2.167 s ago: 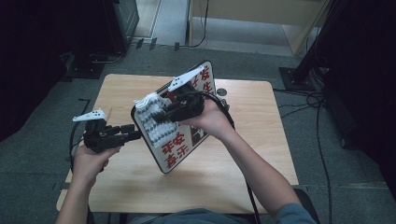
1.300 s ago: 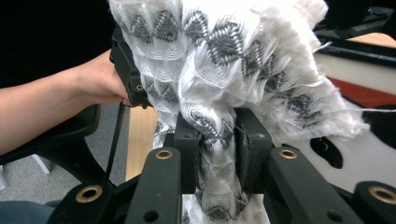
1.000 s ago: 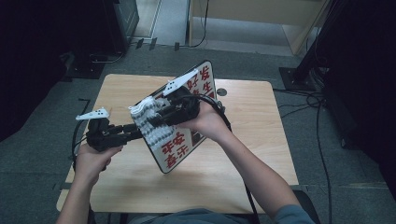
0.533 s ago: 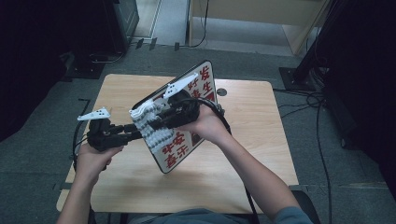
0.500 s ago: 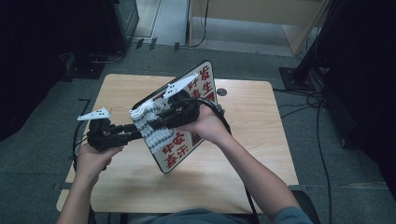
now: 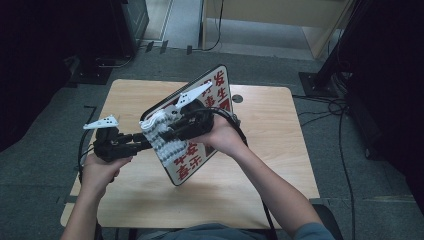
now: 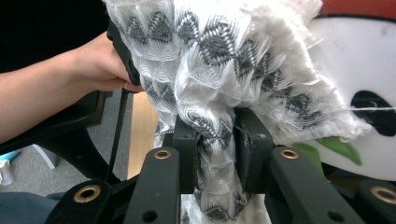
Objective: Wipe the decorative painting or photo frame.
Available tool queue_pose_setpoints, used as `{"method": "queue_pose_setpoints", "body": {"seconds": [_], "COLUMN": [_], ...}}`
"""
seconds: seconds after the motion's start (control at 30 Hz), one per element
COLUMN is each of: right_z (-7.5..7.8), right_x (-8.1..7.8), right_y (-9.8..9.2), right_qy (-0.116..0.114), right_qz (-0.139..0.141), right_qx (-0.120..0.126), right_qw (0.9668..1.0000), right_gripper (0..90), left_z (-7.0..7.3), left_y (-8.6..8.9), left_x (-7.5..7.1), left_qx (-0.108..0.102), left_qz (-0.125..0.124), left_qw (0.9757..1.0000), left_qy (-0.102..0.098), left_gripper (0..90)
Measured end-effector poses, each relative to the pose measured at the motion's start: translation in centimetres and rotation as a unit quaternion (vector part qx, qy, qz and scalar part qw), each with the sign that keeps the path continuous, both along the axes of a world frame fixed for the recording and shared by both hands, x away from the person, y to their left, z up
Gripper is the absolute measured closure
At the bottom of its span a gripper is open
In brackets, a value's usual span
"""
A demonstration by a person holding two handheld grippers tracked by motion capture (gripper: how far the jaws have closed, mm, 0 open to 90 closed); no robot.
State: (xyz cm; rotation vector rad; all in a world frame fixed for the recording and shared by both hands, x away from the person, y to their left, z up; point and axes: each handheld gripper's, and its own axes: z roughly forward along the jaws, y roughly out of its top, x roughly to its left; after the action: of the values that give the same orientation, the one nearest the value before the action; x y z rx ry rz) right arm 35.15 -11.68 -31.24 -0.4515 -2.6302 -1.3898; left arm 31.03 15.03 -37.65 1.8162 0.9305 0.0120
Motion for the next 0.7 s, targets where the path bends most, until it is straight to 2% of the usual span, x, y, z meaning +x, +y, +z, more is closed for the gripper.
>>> {"method": "queue_pose_setpoints", "body": {"seconds": [0.27, 0.7], "right_z": [-0.7, -2.2], "right_x": [-0.2, -0.5], "right_y": [-0.1, -0.4], "right_qy": [0.002, -0.004], "right_qz": [0.001, 0.002], "right_qx": [-0.007, -0.005], "right_qw": [1.0000, 1.0000], "right_gripper": [73.4, 73.2], "left_z": [0.0, -0.1], "left_y": [-0.1, -0.1], "left_x": [0.1, 0.1], "left_qx": [0.001, 0.000], "left_qz": [-0.002, -0.005], "left_qw": [1.0000, 1.0000], "left_qy": [0.000, 0.004], "left_gripper": [50.2, 52.7]}}
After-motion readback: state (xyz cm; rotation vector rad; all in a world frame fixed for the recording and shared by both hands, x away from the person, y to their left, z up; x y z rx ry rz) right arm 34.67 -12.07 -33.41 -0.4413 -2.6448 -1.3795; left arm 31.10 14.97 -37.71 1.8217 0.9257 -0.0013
